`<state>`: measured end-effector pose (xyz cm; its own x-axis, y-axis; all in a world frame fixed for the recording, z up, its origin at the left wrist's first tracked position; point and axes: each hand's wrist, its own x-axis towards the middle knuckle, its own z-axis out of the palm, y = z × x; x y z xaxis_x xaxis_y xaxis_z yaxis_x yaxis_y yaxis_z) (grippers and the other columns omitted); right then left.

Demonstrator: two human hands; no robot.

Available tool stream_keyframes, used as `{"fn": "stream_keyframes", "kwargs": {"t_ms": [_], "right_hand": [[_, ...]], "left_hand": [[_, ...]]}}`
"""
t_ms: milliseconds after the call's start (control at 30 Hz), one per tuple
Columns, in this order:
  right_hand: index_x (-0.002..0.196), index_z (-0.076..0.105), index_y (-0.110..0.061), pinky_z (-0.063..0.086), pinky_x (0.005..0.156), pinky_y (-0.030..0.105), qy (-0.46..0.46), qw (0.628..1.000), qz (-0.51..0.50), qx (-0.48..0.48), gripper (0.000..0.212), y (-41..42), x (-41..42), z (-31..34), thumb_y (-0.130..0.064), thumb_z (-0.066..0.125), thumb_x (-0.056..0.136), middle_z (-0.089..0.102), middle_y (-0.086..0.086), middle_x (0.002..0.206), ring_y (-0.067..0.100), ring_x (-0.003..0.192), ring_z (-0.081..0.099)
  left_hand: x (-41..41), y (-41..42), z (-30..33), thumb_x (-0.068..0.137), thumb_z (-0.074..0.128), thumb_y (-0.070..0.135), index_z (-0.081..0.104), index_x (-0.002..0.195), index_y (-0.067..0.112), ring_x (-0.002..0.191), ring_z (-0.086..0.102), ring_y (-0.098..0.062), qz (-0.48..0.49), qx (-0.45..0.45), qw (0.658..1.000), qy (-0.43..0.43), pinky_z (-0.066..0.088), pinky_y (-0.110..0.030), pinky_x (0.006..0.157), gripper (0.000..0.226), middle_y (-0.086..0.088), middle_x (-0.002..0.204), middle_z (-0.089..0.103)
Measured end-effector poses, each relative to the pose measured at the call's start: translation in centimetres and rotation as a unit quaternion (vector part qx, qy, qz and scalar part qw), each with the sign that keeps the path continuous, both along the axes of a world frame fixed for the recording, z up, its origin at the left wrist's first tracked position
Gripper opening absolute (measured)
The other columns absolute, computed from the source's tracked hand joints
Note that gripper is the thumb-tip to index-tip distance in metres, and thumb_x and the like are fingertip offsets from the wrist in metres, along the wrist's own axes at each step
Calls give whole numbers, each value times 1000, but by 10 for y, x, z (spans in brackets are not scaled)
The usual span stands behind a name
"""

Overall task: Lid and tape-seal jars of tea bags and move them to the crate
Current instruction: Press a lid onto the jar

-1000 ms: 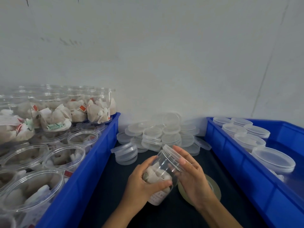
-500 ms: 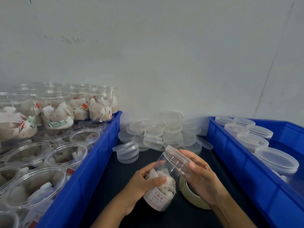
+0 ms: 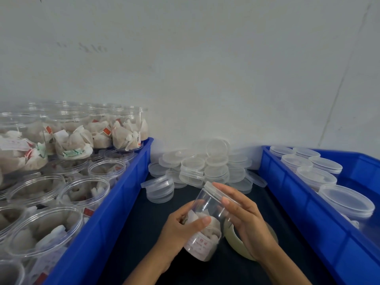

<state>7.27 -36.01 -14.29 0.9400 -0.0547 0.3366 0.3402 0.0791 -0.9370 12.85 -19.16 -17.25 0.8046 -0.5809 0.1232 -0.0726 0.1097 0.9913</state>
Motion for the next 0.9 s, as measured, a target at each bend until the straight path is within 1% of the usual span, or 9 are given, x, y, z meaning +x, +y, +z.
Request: {"fn": "stream_keyframes", "kwargs": {"t_ms": [100, 233, 333, 467, 567, 633, 700, 767, 900], "right_hand": [[125, 61, -41, 52, 97, 44, 27, 996, -30, -80, 54, -8, -2, 5, -46, 74, 73, 62, 2, 127, 19, 115, 63], [133, 49, -51, 43, 106, 49, 29, 986, -14, -164, 78, -27, -7, 12, -73, 69, 61, 53, -10, 137, 12, 128, 51], [134, 51, -44, 42, 106, 51, 11, 974, 5, -227, 65, -28, -9, 15, -58, 66, 73, 53, -9, 138, 16, 131, 49], [126, 60, -31, 57, 87, 48, -3, 987, -65, -147, 45, -18, -4, 5, -37, 65, 81, 60, 9, 118, 24, 108, 64], [127, 61, -23, 60, 72, 36, -2, 989, -135, -61, 41, -8, -2, -6, -28, 68, 87, 57, 22, 107, 16, 87, 65], [131, 59, -24, 59, 72, 30, 4, 988, -151, -30, 42, -5, -1, -12, -24, 63, 89, 58, 19, 109, 9, 88, 66], [135, 55, -28, 58, 85, 35, 7, 991, -133, -23, 48, -3, -1, -14, -29, 59, 87, 62, 8, 121, 10, 108, 64], [138, 53, -29, 51, 100, 41, -10, 993, -112, -35, 48, -1, -3, -12, -36, 57, 90, 58, -1, 135, 12, 124, 56], [131, 58, -31, 48, 100, 28, -65, 987, -110, -102, 44, -2, -7, -4, -36, 57, 87, 62, -3, 124, 9, 120, 57]], "left_hand": [[-4, -4, 0, 65, 79, 38, 57, 119, 37, 94, 66, 6, 11, 13, 998, -58, 49, -7, 70, 58, 29, 102, 69], [-1, -6, 0, 61, 87, 44, 56, 128, 36, 107, 66, -6, -10, 27, 995, -91, 52, -19, 85, 75, 17, 115, 69], [-4, -5, 1, 56, 88, 53, 48, 136, 42, 109, 65, -7, -24, 44, 992, -119, 53, -19, 85, 90, 14, 120, 67], [-15, -13, -2, 35, 82, 65, 28, 145, 39, 113, 57, -7, 137, 55, 989, -4, 50, -18, 79, 126, 12, 131, 50], [-14, -16, -10, 42, 92, 51, 44, 135, 20, 109, 65, -20, 97, -29, 988, 116, 52, -39, 95, 109, -2, 121, 65], [-12, -11, -11, 59, 89, 35, 47, 132, 21, 108, 67, -22, 50, -64, 988, 130, 53, -42, 96, 86, -4, 117, 70], [-11, -8, -11, 66, 79, 28, 48, 130, 25, 103, 69, -21, 51, -82, 988, 122, 55, -39, 90, 72, -2, 113, 72], [-12, -8, -9, 69, 84, 32, 51, 128, 26, 100, 70, -22, 61, -96, 984, 139, 57, -37, 81, 67, -5, 113, 72], [-15, -1, -2, 61, 69, 56, 73, 108, 21, 78, 70, -23, -14, -64, 984, 166, 53, -32, 58, 59, -13, 99, 73]]}}
